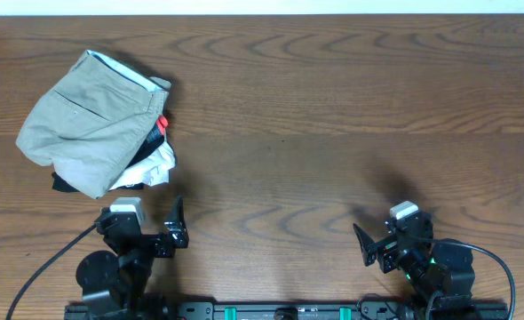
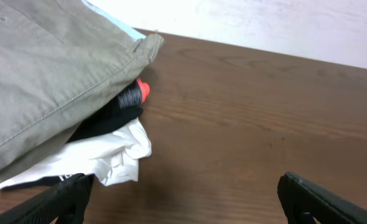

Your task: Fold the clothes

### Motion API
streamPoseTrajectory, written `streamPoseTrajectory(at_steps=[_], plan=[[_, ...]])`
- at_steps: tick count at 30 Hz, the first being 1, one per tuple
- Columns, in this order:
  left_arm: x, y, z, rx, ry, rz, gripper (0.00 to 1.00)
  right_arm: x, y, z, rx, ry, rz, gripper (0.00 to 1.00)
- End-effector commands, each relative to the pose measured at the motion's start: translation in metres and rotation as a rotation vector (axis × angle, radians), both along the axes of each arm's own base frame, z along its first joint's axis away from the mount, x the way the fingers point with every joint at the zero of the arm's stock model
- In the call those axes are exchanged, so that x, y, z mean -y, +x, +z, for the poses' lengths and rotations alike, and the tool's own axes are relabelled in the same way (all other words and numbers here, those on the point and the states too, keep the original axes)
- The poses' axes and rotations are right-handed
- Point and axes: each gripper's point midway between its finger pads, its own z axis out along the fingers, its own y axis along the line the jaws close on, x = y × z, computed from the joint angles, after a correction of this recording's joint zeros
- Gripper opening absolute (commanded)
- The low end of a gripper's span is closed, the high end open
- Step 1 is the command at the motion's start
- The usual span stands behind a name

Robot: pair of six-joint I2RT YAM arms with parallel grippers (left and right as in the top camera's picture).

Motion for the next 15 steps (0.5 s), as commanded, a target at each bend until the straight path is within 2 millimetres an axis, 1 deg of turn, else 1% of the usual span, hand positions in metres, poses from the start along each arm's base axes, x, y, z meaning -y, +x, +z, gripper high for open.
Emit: streamPoseTrajectory(at_steps=[1, 10, 15], plan=[[0.003, -0.001, -0.002, 0.019, 0.013, -0.020, 0.98, 0.001, 0.000, 0.000, 0.009, -0.007, 0.000, 0.99], [0.011, 0.001, -0.027, -0.026, 0.063, -0.081, 0.98, 0.001, 0.000, 0.000, 0.009, -0.007, -0.001, 0.99], [0.011, 0.002, -0.050, -0.072, 0.064, -0.089, 0.98, 0.001, 0.000, 0.000, 0.009, -0.007, -0.001, 0.99]])
